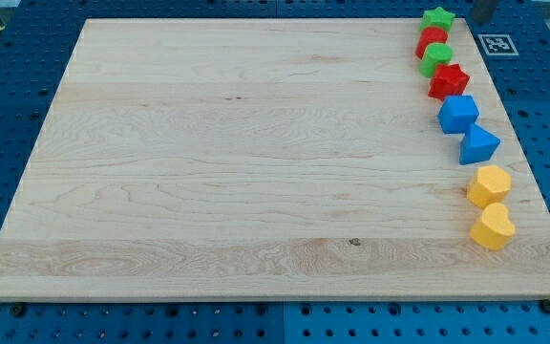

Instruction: Slide the green star to the top of the red circle

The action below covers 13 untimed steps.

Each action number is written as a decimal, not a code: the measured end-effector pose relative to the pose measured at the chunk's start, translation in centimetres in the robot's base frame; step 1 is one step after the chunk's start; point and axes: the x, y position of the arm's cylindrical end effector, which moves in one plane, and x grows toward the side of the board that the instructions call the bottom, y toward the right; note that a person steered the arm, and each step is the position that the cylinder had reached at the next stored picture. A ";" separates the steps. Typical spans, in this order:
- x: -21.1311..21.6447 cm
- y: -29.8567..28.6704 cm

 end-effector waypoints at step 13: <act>1.1 -1.8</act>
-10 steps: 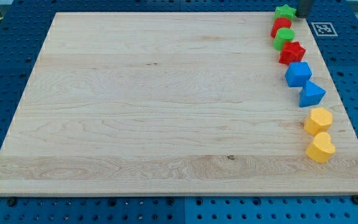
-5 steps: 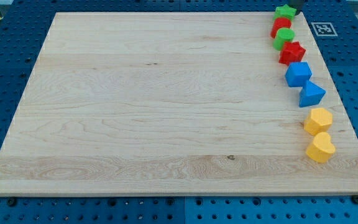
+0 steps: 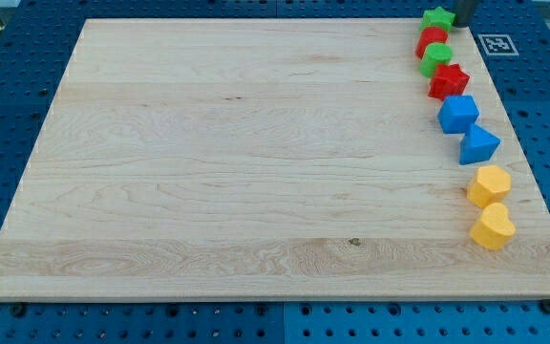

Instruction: Slide the green star to the top of the red circle

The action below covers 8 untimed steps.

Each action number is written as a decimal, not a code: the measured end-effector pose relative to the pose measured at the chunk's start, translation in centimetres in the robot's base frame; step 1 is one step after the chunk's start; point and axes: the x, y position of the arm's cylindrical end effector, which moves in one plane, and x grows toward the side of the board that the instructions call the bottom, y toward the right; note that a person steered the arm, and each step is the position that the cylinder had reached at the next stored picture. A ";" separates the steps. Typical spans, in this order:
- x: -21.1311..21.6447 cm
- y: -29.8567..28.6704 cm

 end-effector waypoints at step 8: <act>-1.1 -4.3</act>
